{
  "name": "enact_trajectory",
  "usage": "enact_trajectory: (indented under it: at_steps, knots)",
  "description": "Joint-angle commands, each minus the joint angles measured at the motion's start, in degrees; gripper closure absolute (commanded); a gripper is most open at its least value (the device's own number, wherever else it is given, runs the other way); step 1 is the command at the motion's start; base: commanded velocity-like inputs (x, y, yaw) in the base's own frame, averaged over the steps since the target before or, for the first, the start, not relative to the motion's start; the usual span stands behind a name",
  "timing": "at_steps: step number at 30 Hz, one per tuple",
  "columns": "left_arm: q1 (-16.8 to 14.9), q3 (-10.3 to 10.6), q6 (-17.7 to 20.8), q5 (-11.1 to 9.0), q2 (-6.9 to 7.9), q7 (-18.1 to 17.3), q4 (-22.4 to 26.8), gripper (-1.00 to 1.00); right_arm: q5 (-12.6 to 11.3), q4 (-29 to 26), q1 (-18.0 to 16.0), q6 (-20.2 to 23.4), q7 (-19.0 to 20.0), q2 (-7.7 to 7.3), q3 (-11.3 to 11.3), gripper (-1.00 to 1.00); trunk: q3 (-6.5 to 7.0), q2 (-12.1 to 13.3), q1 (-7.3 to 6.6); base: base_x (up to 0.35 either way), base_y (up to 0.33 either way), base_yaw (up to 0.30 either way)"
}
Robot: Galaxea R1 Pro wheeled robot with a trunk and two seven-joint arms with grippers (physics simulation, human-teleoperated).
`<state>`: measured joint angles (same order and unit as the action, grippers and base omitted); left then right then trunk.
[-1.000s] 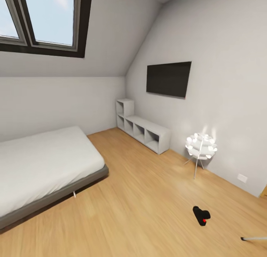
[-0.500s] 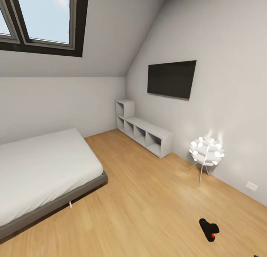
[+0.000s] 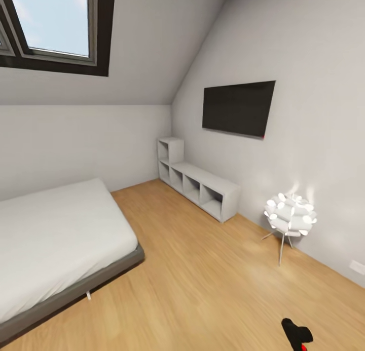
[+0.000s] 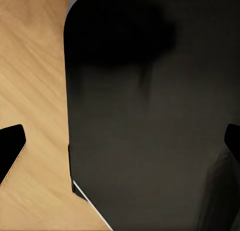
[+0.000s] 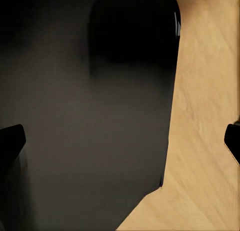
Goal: Attach the digital camera to the camera tripod in the bedroom.
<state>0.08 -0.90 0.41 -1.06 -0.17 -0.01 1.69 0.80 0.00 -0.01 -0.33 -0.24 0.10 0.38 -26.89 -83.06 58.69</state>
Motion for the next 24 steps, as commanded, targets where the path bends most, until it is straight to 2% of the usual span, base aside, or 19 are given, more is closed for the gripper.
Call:
enact_trajectory:
  at_steps: [1,24]
  knots:
    - [0.01,-0.07,0.04,-0.13,-0.01,0.00,0.07,-1.00,0.08,0.00,0.00,-0.19,-0.02,0.00,0.01,-1.00,-0.04,-0.02,0.03,0.323,0.000,0.000]
    - [0.01,-0.07,0.10,-0.17,-0.01,0.10,0.07,-1.00,-0.21,0.00,0.01,-1.72,-0.06,0.05,-0.19,-1.00,-0.04,-0.02,0.03,0.323,0.000,-0.010]
